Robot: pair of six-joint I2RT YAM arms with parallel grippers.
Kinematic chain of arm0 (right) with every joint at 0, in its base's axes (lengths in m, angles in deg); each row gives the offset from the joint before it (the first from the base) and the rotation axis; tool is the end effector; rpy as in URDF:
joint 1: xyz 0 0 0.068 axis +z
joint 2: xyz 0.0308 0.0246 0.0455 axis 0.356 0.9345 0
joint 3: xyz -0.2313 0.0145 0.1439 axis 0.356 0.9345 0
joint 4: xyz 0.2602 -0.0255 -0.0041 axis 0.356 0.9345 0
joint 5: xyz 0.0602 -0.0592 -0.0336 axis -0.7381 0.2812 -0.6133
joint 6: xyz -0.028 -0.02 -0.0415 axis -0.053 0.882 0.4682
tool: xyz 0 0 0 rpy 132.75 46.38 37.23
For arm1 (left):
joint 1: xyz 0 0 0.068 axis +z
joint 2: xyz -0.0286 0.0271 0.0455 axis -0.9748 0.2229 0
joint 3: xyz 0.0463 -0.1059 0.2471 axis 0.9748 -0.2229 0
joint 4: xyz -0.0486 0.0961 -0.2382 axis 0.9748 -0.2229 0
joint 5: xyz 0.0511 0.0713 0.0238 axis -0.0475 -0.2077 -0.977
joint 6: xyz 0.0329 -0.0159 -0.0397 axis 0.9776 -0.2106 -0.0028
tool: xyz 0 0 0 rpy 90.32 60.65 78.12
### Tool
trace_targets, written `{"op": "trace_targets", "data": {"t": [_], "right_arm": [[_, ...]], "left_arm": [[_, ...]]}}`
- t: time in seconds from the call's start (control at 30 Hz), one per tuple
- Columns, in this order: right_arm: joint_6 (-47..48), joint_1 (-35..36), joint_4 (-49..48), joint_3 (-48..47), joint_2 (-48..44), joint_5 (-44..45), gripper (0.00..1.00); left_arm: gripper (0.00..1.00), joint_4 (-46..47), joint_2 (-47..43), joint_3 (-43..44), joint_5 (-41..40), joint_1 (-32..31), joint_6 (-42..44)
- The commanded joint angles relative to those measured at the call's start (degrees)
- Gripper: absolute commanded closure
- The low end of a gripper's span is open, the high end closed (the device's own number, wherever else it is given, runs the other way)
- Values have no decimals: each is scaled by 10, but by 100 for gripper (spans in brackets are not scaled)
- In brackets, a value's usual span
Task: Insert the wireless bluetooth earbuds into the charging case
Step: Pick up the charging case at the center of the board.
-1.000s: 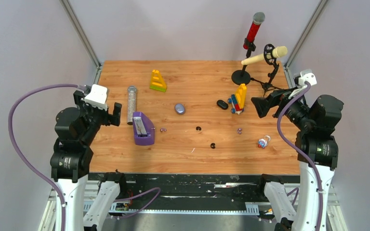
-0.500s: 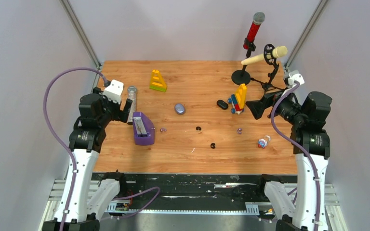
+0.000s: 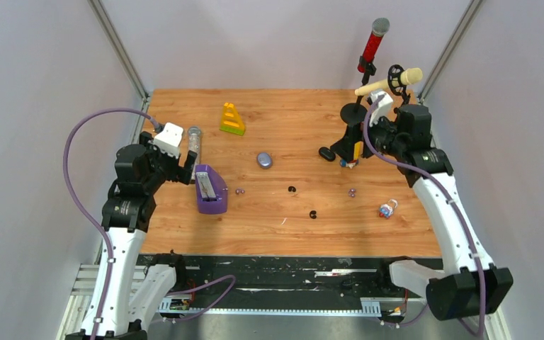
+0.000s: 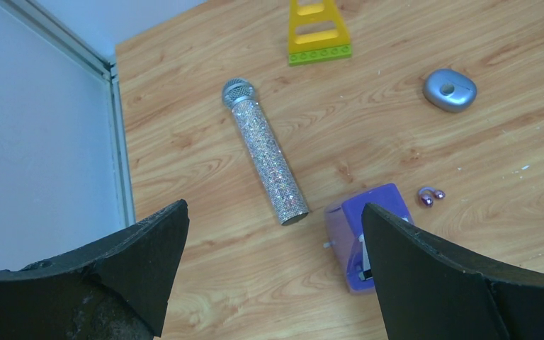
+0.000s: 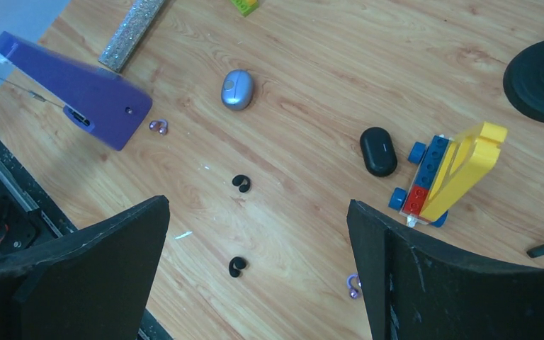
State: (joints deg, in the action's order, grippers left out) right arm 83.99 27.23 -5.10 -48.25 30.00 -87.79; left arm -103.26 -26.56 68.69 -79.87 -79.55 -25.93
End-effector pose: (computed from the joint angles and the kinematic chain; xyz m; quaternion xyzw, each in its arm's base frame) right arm 0.2281 0.0457 0.3740 -0.2159 0.8080 0.2671 0.4787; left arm 0.1580 -0.0124 0.3594 0.1752 0.8003 -0.0008 0.5734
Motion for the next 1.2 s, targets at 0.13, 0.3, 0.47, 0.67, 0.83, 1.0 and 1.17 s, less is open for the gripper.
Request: {"op": "trace_targets", "data": {"t": [0.13,0.3,0.47,0.67,0.83,1.0,1.17], "right_arm": [[31,49,-20,-97,141,78,2],[45,68,-19,-147,240,123,3],[44,68,-19,-199,302,142,3],[59,95,-34,-177,347,224,4],[66,102,-54,-161,388,250,4],[69,106,-55,-165,430,262,6],[75,106,-58,-168,457,267,8]], "left_arm": [[0,27,-13,-7,14,5,-6],[0,28,-15,-9,10,5,-6],[0,29,-15,-11,5,5,-4],[0,31,-17,-14,3,4,-3],[0,32,-18,-14,-2,4,-3],[0,33,-19,-15,-5,4,-3],[0,34,-17,-15,-5,4,-3]]}}
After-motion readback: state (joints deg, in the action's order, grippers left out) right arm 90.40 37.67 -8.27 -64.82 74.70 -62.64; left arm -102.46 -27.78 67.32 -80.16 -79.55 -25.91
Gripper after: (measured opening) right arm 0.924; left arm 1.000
